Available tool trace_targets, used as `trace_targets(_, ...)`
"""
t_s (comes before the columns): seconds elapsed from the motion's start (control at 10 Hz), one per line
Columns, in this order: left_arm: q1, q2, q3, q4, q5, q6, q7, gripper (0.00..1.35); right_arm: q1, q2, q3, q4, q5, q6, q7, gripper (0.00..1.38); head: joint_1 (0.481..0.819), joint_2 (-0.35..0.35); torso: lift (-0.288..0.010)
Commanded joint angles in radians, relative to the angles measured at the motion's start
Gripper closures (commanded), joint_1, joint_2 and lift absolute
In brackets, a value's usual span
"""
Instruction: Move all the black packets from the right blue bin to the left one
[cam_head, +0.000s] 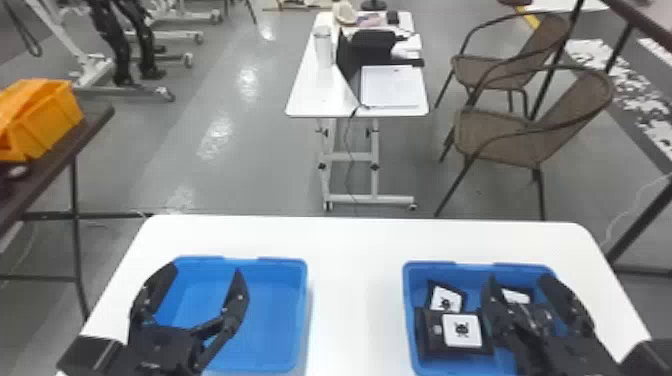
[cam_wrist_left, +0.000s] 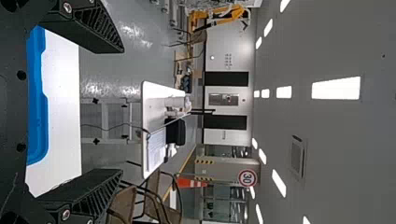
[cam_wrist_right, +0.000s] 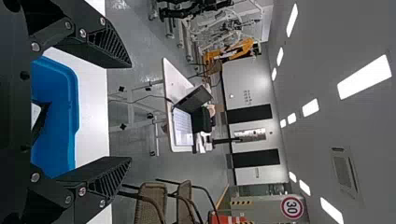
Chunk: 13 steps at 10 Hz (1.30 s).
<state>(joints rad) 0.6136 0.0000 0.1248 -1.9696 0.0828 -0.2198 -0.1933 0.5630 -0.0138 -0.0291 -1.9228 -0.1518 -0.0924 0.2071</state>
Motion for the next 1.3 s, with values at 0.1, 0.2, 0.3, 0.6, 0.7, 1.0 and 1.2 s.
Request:
trace_targets(0.1, -0.002, -0.002, -0.001, 0.000, 0.000, 0.000, 0.000, 0.11, -0.006, 0.003, 0.000, 0.016, -0.023, 0.040, -0.005, 0.34, 0.695, 0.073, 0.000)
trace_targets(0.2, -0.002, -0.002, -0.001, 0.000, 0.000, -0.001, 0.000, 0.11, -0.017, 0.003, 0.000, 0.031, -0.037, 0.072, -0.008, 0.34, 0.695, 0.073, 0.000)
trace_targets(0.3, -0.002, -0.002, 0.001, 0.000, 0.000, -0.003, 0.000, 0.11, -0.029, 0.003, -0.002, 0.045, -0.040, 0.108, -0.011, 0.34, 0.695, 0.073, 0.000)
trace_targets(0.6, -0.009, -0.003, 0.001, 0.006, 0.003, -0.006, 0.000, 0.11, -0.104, -0.028, -0.005, 0.220, -0.112, 0.140, -0.009, 0.33, 0.695, 0.072, 0.000)
trace_targets(0.7, -0.011, -0.003, -0.001, 0.009, 0.005, -0.009, 0.000, 0.11, -0.129, -0.040, -0.003, 0.237, -0.074, 0.210, -0.008, 0.33, 0.695, 0.066, 0.000)
trace_targets(1.0, -0.018, -0.003, 0.002, 0.020, 0.009, -0.016, -0.009, 0.11, -0.207, -0.063, 0.006, 0.297, 0.015, 0.352, 0.006, 0.33, 0.695, 0.060, 0.000)
trace_targets(1.2, -0.021, -0.003, 0.002, 0.029, 0.012, -0.021, -0.012, 0.11, -0.264, -0.063, 0.018, 0.354, 0.044, 0.404, 0.035, 0.33, 0.695, 0.063, 0.000)
